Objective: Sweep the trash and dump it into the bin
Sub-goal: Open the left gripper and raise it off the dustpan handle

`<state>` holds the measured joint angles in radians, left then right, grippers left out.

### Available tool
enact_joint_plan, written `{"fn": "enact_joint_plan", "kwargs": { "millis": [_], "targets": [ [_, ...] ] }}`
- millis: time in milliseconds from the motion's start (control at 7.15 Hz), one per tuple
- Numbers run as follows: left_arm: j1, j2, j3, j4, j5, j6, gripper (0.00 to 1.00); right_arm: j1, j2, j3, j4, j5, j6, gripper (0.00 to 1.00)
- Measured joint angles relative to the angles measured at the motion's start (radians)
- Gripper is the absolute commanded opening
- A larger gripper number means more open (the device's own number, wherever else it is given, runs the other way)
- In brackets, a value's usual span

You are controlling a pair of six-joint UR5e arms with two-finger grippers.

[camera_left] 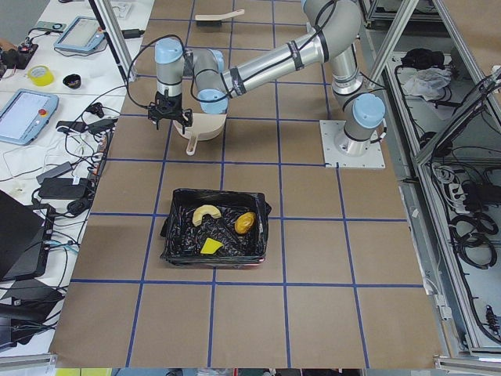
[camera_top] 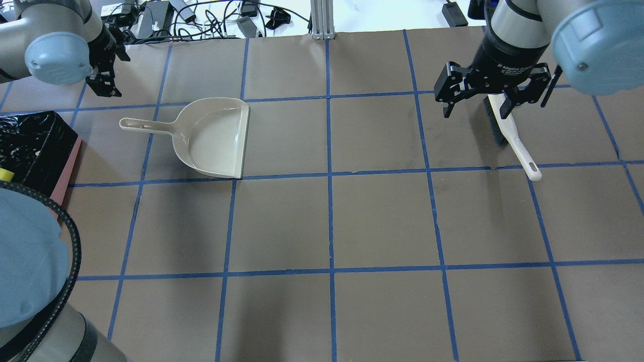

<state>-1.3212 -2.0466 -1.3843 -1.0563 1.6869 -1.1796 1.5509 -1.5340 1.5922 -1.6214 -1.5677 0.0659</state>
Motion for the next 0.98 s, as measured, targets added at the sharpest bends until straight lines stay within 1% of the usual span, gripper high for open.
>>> {"fn": "enact_joint_plan", "kwargs": {
  "millis": [280,420,560,840,980],
  "targets": [
    [-0.069,0.032,0.022,-0.058,-0.002,0.105,1.0,0.0,0.0,0.0,0.0,0.0,0.0,1.0],
    [-0.115,0.055,0.04,-0.07,-0.003,0.208,1.0,0.0,0.0,0.0,0.0,-0.001,0.0,1.0],
    [-0.146,0.074,0.051,-0.085,-0.029,0.331,1.0,0.0,0.0,0.0,0.0,-0.001,0.0,1.0],
    [-0.172,0.113,0.049,-0.152,-0.122,0.54,1.0,0.0,0.0,0.0,0.0,-0.001,0.0,1.0],
    [-0.181,0.134,0.039,-0.192,-0.141,0.639,1.0,0.0,0.0,0.0,0.0,0.0,0.0,1.0]
  ]
}}
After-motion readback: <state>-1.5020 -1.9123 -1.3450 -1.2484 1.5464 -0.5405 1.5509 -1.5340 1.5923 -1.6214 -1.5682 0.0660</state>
